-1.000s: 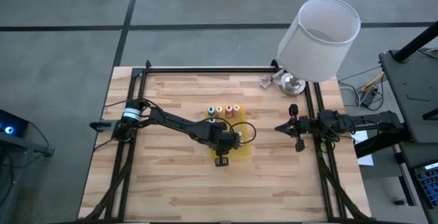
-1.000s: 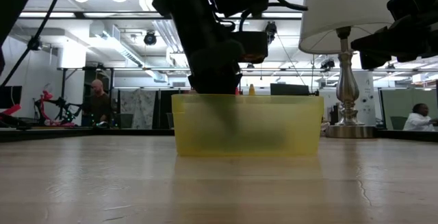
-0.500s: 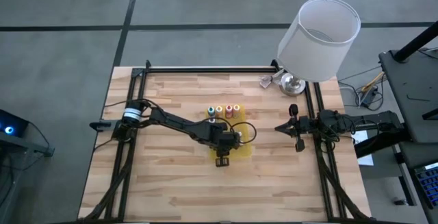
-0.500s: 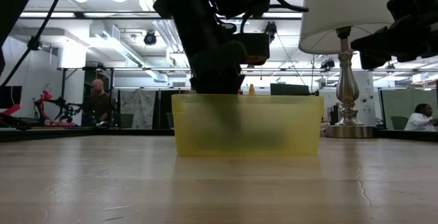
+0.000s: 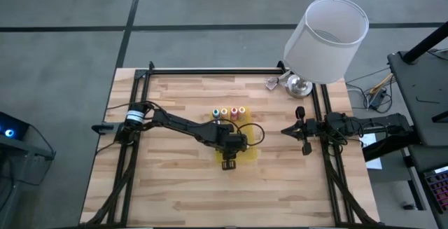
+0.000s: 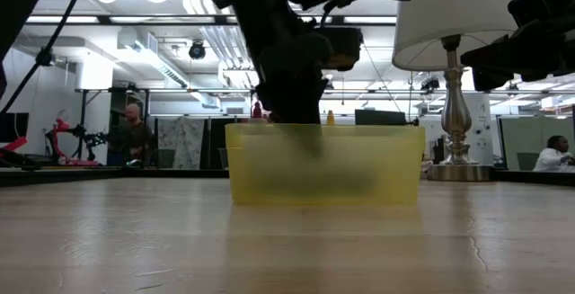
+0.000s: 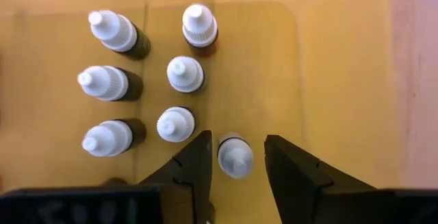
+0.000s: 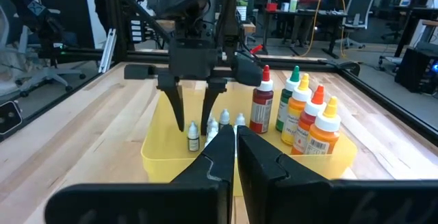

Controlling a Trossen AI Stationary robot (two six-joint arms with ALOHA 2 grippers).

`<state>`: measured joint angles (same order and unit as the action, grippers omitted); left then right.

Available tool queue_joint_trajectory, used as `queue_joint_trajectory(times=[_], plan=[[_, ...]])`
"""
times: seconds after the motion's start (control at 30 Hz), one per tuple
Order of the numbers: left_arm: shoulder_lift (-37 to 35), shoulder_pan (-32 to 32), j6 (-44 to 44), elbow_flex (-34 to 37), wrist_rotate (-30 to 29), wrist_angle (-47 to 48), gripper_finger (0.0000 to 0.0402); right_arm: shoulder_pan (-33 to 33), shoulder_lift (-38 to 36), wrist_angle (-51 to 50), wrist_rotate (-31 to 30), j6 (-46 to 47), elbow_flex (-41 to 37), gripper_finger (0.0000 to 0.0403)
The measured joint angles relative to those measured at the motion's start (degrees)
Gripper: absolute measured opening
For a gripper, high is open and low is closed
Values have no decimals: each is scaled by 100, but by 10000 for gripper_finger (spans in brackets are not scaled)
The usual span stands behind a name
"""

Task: Pick & Place food coloring
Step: Return to Home Position

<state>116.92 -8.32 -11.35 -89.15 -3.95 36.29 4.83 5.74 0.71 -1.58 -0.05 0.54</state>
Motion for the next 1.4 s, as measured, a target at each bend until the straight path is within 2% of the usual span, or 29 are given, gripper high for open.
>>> queue_joint_trajectory(times=[0.43,0.93,1.13,1.4], plan=[[-101,-2,0,-824,2,632,108,1,-2,0,0,0,0,9],[-682,-57,-58,-891,-4,481,108,1,0,0,0,0,0,9],[-1070,-55,-68,-480,-11,160,108,0,5,2,0,0,0,9],[-1824,-107,-67,879,0,-1280,104,1,0,0,0,2,0,9]])
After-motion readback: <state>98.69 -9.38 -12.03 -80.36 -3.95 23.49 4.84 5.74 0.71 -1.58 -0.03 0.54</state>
